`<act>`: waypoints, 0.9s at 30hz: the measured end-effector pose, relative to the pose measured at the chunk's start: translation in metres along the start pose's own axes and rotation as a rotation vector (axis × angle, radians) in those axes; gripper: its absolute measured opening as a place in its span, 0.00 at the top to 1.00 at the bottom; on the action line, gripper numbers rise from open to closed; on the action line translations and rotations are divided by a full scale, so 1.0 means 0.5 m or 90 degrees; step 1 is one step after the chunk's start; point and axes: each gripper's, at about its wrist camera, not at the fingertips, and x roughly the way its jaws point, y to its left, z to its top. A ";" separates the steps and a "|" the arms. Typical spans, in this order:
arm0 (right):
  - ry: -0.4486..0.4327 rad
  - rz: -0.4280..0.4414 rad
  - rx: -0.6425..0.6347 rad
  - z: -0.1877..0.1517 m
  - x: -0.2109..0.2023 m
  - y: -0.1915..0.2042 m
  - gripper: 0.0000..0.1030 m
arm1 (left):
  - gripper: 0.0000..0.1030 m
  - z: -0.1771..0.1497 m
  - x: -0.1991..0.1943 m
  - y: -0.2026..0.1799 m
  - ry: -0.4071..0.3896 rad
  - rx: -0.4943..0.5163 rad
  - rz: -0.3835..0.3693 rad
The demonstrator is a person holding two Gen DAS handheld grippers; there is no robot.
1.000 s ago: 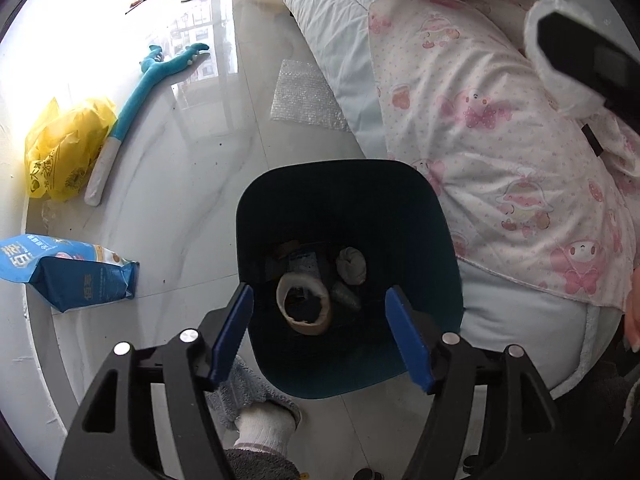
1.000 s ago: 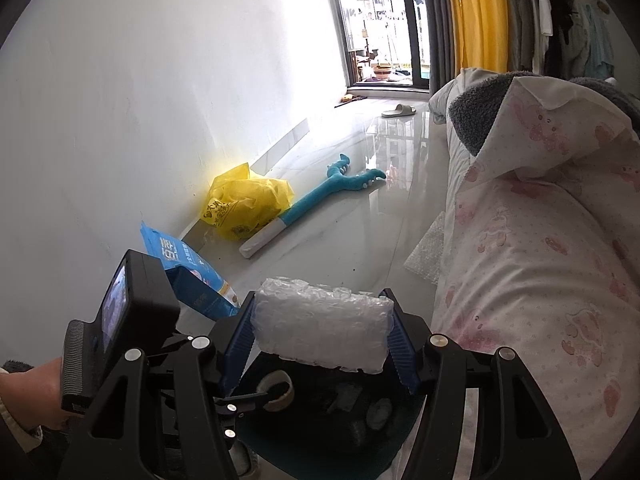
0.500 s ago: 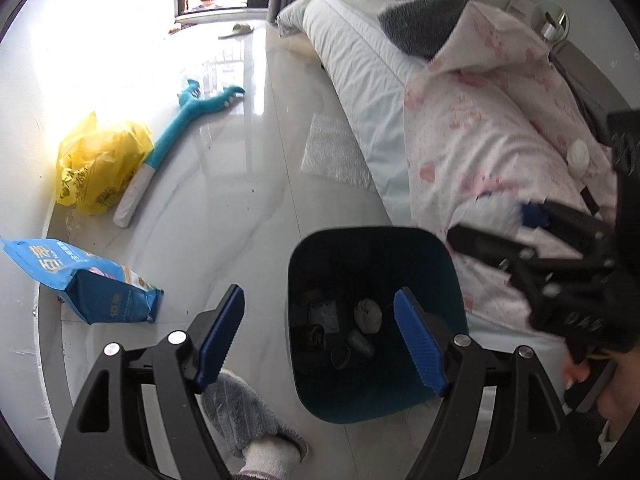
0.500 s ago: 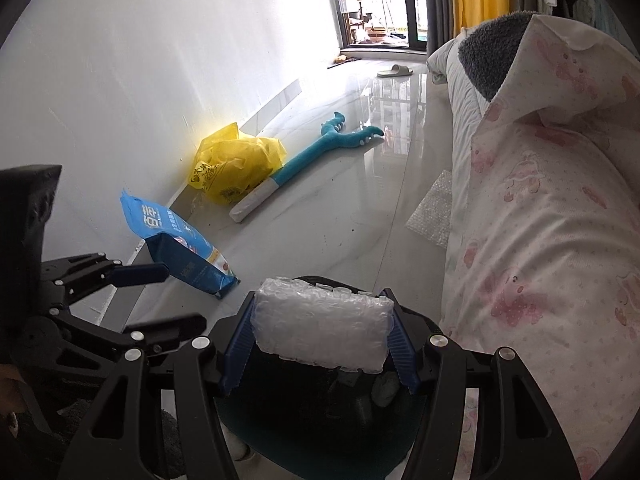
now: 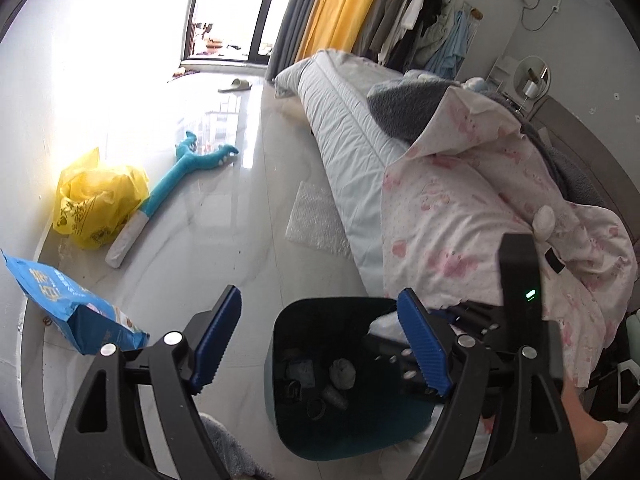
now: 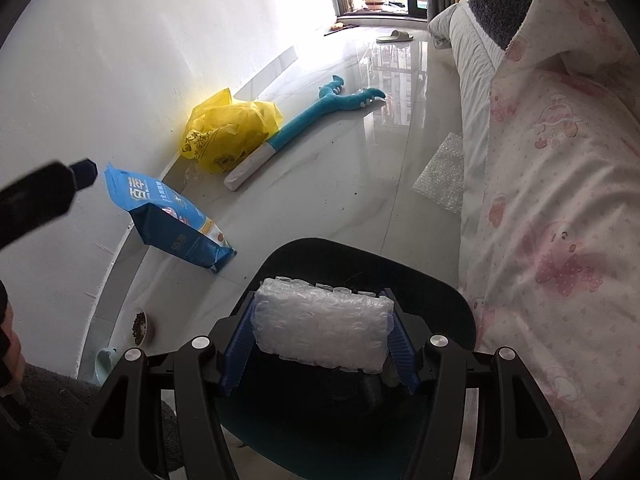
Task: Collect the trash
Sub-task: 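Open the right tool to drop the bubble wrap roll into the bin, then move both tools back to the white cloth ball and black ring on the bed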
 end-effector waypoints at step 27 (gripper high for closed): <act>0.108 -0.056 -0.036 -0.051 0.038 -0.012 0.22 | 0.14 0.040 -0.087 -0.097 -0.157 0.081 -0.029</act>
